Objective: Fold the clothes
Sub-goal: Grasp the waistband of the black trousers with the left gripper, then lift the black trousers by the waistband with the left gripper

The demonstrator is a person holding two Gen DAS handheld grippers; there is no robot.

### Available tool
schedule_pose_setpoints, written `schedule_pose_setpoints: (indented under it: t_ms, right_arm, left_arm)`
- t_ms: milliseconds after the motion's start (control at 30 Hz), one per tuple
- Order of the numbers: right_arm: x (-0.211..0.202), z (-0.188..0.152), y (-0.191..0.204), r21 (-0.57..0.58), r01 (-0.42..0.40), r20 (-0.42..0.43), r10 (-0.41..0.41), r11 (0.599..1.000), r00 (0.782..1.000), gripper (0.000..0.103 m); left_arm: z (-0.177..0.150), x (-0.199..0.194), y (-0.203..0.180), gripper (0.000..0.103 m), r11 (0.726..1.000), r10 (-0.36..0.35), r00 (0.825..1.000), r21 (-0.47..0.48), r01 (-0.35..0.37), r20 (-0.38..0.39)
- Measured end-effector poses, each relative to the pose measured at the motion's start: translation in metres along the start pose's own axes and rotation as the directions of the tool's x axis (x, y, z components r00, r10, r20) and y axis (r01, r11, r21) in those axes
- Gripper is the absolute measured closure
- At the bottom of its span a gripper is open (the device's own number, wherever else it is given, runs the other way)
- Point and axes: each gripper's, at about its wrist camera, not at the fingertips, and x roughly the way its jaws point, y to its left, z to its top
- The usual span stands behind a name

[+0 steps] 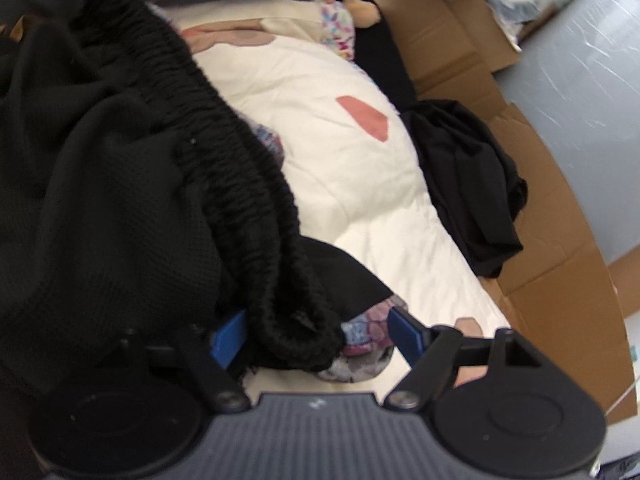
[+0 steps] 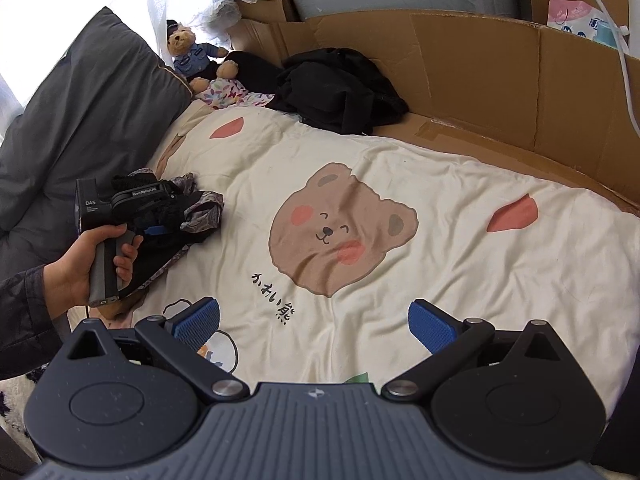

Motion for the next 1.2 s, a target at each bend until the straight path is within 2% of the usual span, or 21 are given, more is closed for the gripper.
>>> schedule_pose_setpoints:
  t_ms: [133,333,367,400,433,467,600,667,967,1200]
  right_arm:
    - [0.0,0.0,-0.004,0.018,-0.006,0.0,0.006,1.0,1.0,0.005]
    - [0.0,-0.002,-0.007,0.037,-0.016,0.001,0.016,0.999,1.0,0.006]
    - [0.0,-0.002,-0.007,0.037,-0.016,0.002,0.016,0.999,1.0,0.005]
    - [0.0,-0.001,-0.007,0.038,-0.016,0.002,0.016,0.999,1.0,0.006]
    - [0.0,-0.001,-0.008,0.042,-0.016,0.007,0.016,0.999,1.0,0.006]
    - [-0.003,0.0,-0.007,0.042,-0.012,0.021,0.012,0.999,1.0,0.006]
    - [-0.011,0.001,-0.009,0.03,-0.004,0.054,0.002,1.0,0.999,0.006]
    - [-0.013,0.001,-0.011,0.045,-0.008,0.056,0.005,0.999,0.998,0.005]
    - [-0.029,0.007,-0.008,0.057,-0.035,0.109,0.028,0.998,0.994,0.006]
    - [-0.047,0.016,-0.008,0.039,-0.051,0.198,0.043,0.998,0.979,0.006]
  left_arm:
    - [-0.005,-0.004,0.004,0.021,0.998,-0.061,0.997,-0.018,0.062,0.054]
    - [-0.009,0.002,0.003,0.021,0.992,-0.1,0.992,0.089,0.093,0.074]
    - [-0.008,0.003,0.003,0.028,0.991,-0.105,0.992,0.088,0.099,0.072]
    - [-0.006,0.004,0.004,0.046,0.991,-0.11,0.991,0.085,0.104,0.07]
    - [-0.003,0.005,0.003,0.06,0.99,-0.106,0.993,0.099,0.1,0.055]
    - [0.0,0.007,0.002,0.079,0.989,-0.098,0.994,0.118,0.093,0.037]
    - [0.007,-0.002,-0.006,0.084,0.979,-0.113,0.993,0.176,0.107,0.023]
    - [0.011,-0.012,-0.014,0.085,0.969,-0.146,0.989,0.203,0.139,0.022]
    - [0.039,-0.064,-0.068,0.087,0.907,-0.296,0.955,0.303,0.292,-0.031]
    - [0.041,-0.101,-0.117,0.087,0.867,-0.364,0.93,0.344,0.361,-0.059]
